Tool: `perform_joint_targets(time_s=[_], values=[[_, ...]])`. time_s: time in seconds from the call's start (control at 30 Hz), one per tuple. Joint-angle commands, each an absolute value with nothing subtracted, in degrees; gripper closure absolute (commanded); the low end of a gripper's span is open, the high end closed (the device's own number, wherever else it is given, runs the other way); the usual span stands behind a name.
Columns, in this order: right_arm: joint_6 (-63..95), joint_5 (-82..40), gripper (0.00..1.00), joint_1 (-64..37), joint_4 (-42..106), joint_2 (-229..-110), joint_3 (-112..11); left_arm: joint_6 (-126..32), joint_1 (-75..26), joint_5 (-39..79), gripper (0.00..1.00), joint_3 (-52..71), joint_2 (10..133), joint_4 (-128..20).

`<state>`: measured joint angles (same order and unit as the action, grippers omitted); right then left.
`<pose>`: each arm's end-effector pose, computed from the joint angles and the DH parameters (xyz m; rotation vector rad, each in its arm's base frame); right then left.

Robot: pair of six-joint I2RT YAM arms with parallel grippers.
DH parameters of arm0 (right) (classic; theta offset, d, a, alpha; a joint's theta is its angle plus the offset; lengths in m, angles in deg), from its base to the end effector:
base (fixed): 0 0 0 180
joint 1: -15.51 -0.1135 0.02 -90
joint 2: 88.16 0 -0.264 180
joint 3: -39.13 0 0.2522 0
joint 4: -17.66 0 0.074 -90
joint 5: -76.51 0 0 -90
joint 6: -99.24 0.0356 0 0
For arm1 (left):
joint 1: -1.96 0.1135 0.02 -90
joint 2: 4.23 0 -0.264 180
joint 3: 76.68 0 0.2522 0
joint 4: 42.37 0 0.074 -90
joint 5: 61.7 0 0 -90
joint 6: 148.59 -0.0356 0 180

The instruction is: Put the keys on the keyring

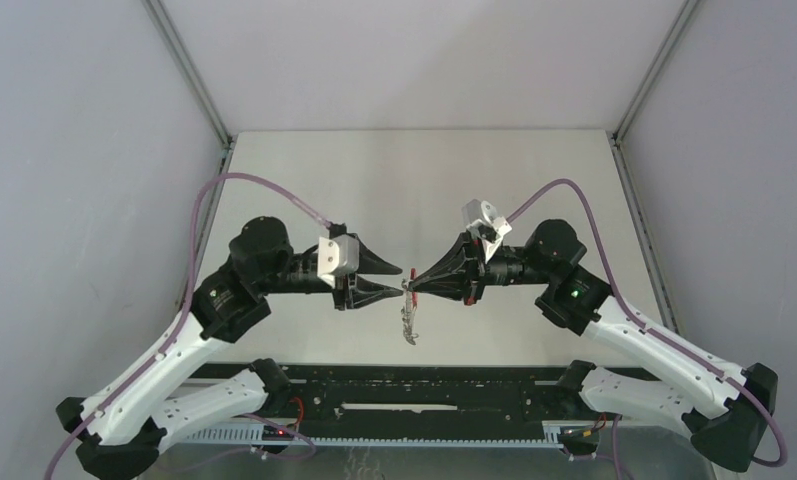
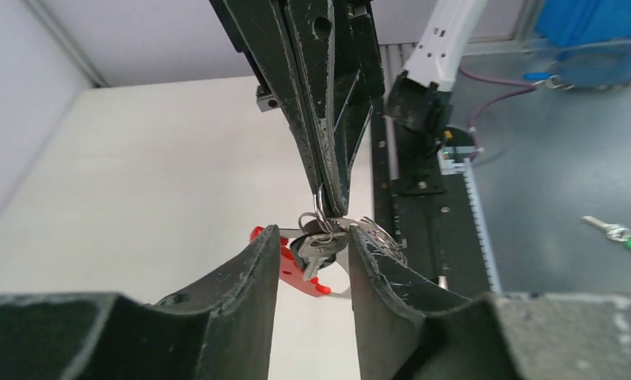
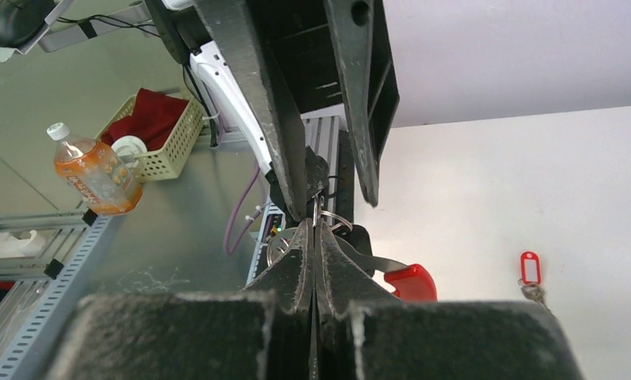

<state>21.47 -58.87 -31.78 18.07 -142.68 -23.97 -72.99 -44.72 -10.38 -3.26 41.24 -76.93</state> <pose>0.1266 0.1745 0.3802 -1.1223 1.1916 1.3795 0.0927 -0.1308 0.4082 1.3053 1.1793 -0.9818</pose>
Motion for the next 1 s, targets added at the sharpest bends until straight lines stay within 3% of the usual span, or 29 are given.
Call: perform_joint_targets(time_s=[0.0,0.2,0.4,0.53,0.6,0.67,0.73,0.97], values=[[19.50,-59.88,1.00,-32.04,13.46,-141.59,-24.11,-60.17,-42.47,-19.31,0.60,-0.31,42.79,-71.89],[18.98,-59.90,1.00,-32.31,13.51,-141.45,-24.11,-59.74,-42.26,-20.51,0.72,-0.15,43.80,-71.22],[18.56,-59.63,1.00,-32.39,14.27,-141.03,-24.17,-64.00,-42.26,-20.01,0.98,-0.77,43.67,-74.13],[17.80,-60.95,1.00,-32.39,17.62,-141.24,-26.06,-65.87,-42.30,-15.93,1.00,-0.44,44.15,-76.69],[17.24,-62.23,0.90,-32.18,21.50,-142.09,-27.92,-66.18,-42.30,-14.67,1.00,-0.34,44.20,-76.77],[15.90,-62.98,0.72,-31.58,27.43,-142.94,-30.57,-66.83,-42.30,-14.09,1.00,-0.21,44.31,-77.31],[13.05,-63.63,0.64,-30.65,35.71,-143.77,-33.94,-68.02,-42.30,-13.91,1.00,0.13,44.50,-78.83],[-0.03,-62.57,0.60,-29.91,62.81,-151.90,-51.27,-72.70,-42.31,-13.98,1.00,1.15,45.22,-82.44]])
